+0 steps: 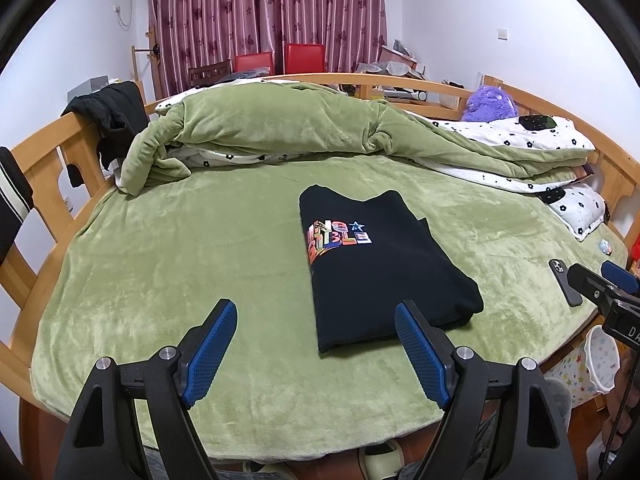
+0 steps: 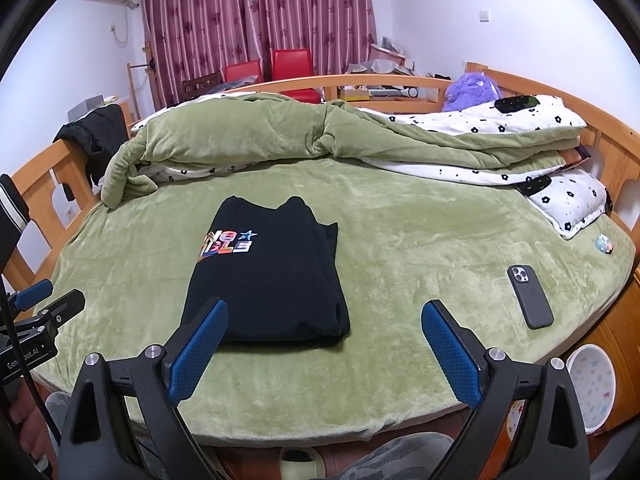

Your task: Fold small clothes

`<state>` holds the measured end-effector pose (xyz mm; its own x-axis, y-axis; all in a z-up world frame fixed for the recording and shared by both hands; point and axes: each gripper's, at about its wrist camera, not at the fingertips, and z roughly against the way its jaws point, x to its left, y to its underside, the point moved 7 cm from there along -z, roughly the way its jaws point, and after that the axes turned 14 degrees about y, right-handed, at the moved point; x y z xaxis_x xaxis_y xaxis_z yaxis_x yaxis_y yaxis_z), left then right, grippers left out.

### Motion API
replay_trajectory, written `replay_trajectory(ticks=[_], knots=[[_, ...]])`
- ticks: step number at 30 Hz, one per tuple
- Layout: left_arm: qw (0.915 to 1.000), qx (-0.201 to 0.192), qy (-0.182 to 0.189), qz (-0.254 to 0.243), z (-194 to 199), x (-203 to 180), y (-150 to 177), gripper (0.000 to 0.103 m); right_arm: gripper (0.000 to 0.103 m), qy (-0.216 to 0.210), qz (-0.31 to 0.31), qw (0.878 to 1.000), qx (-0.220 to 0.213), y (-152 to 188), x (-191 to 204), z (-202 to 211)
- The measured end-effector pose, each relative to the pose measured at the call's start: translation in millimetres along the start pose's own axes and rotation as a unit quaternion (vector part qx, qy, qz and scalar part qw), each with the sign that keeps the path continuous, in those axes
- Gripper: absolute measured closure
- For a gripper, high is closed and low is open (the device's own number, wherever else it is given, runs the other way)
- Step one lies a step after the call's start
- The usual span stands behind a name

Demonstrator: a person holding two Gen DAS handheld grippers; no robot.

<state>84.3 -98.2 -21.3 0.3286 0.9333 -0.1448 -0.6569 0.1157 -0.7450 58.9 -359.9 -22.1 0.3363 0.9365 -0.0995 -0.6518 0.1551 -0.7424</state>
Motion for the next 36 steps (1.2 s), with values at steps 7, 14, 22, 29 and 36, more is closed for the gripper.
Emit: replay_trajectory(ticks=[7,14,22,29,36], knots=[[1.0,0.001,-0.003,0.0,0.9,-1.0,-2.0,0.023,0.007,0.002,0.0,1.0,0.002,1.0,-2.5,-0.7],[1.0,0.001,-0.002,-0.001,1.1,-0.3,-1.6,0.023,0.007,0.004,-0.001,1.0,0.002,1.1,-3.7,-1.4],[1.0,0.001,-0.002,-0.001,1.4,-0.3,-1.6,0.023,0.007,0.004,-0.001,1.0,0.002,1.7,-4.7,-0.6],[1.0,0.0,-0.001,-0.001,1.5,-0.9,-1.4,0.023,0.007,0.005,-0.001,1.0,0.002,1.6,-5.5,-0.8],[1.0,0.001,0.0,-0.001,1.6,-3.0,-3.3,0.023,0.007,0.004,-0.001,1.0,0.001,1.2,-6.2,-0.2]])
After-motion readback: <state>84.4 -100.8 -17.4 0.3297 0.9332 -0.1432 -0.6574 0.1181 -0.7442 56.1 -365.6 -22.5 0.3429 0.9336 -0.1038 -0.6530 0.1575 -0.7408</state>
